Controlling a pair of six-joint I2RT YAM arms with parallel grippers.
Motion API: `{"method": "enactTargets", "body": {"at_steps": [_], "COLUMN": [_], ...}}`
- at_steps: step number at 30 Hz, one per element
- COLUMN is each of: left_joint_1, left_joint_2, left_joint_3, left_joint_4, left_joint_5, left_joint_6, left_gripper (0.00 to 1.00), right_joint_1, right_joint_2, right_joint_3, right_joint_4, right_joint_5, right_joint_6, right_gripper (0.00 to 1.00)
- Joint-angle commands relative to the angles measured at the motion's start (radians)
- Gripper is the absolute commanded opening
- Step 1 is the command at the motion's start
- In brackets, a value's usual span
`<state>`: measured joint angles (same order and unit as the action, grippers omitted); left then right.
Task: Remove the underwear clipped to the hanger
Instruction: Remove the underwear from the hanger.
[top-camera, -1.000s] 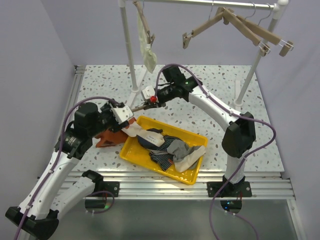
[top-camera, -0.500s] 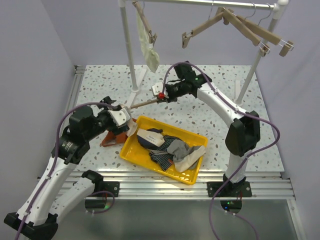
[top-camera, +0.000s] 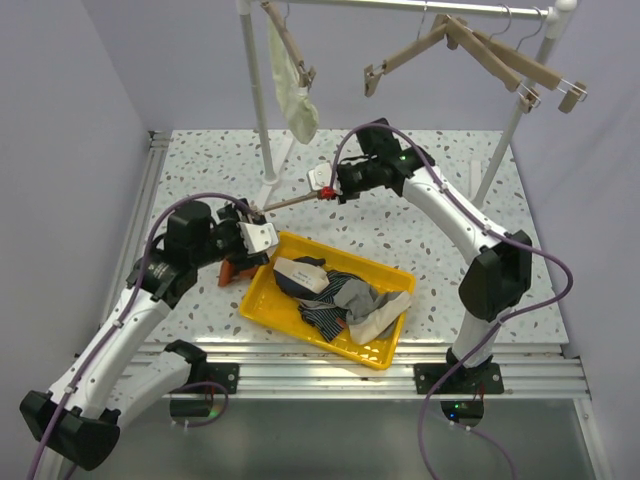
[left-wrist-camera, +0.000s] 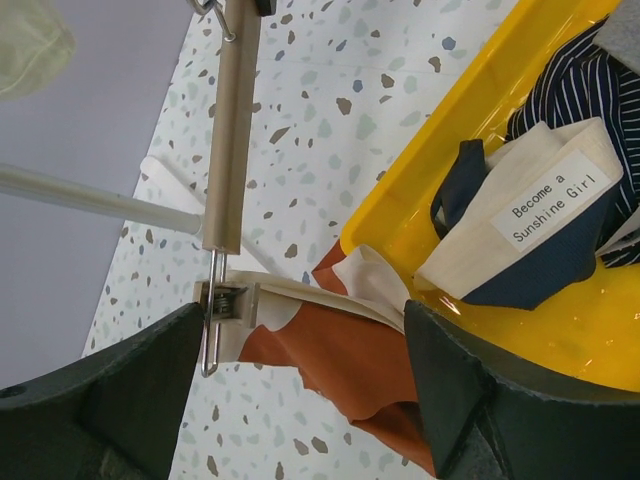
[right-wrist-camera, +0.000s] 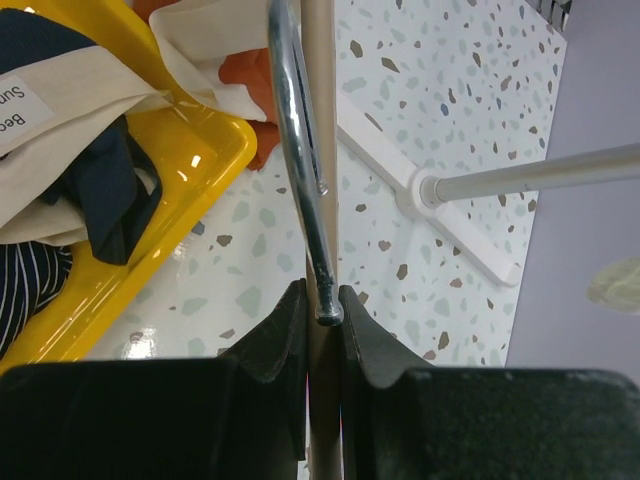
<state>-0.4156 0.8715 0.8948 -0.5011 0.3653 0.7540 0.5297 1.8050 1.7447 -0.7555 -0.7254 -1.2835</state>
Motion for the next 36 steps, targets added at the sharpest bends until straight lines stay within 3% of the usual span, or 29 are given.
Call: {"method": "enactTargets", "body": {"at_steps": [1,8,11,14,15,17,32,33,34,35,36], "left_joint_1": [-0.002,-0.002,-0.002,-0.002,-0.002,-0.002,-0.002,-0.002,-0.002,-0.002,-0.002], "left_joint_2": [0.014,0.034,0.041,0.041,0.034,0.026,-0.043,-0.048,-0.052,-0.068,-0.074], "left_joint_3": [0.015,0.030,0.038,0.033,0.027,0.021,0.027,0.024,0.023,0.021,0.012], "left_joint_4": [0.050,0.098,0.098,0.104,0.113,0.114,0.092,0.091,0.096,0.099,0.101], "left_joint_5": [0.008,-0.014,-0.026,-0.055,-0.061,-0.077,-0.059,-0.060,-0.060,-0.055,-0.054], "left_joint_6": [0.053,0.059,0.062,0.061,0.058,0.061,0.036,0.028,0.021,0.022,0.024], "left_gripper": [0.84,0.76,0.67,0.29,0.12,0.00,0.00,0.07,0.22,0.50,0.58], "right_joint_1": [0.000,0.000,0.000,0.000,0.000,-0.002,-0.002,0.000,0.000,0.000,0.000], "right_joint_2": [-0.067,-0.082,-0.081,-0.076,-0.076,-0.075,-0.056,-0.055,-0.055,-0.055,-0.056], "right_joint_3": [-0.005,-0.020,-0.021,-0.017,-0.016,-0.014,0.006,0.006,0.006,0.004,0.003], "right_joint_4": [0.002,-0.008,-0.008,-0.010,-0.011,-0.013,-0.016,-0.016,-0.019,-0.021,-0.021], "right_joint_5": [-0.039,-0.055,-0.060,-0.066,-0.071,-0.074,-0.089,-0.089,-0.088,-0.085,-0.080], "right_joint_6": [-0.013,-0.007,0.000,0.009,0.010,0.012,0.055,0.061,0.062,0.062,0.064], "right_gripper": [0.00,0.00,0.00,0.00,0.00,0.00,0.00,0.00,0.00,0.00,0.00]}}
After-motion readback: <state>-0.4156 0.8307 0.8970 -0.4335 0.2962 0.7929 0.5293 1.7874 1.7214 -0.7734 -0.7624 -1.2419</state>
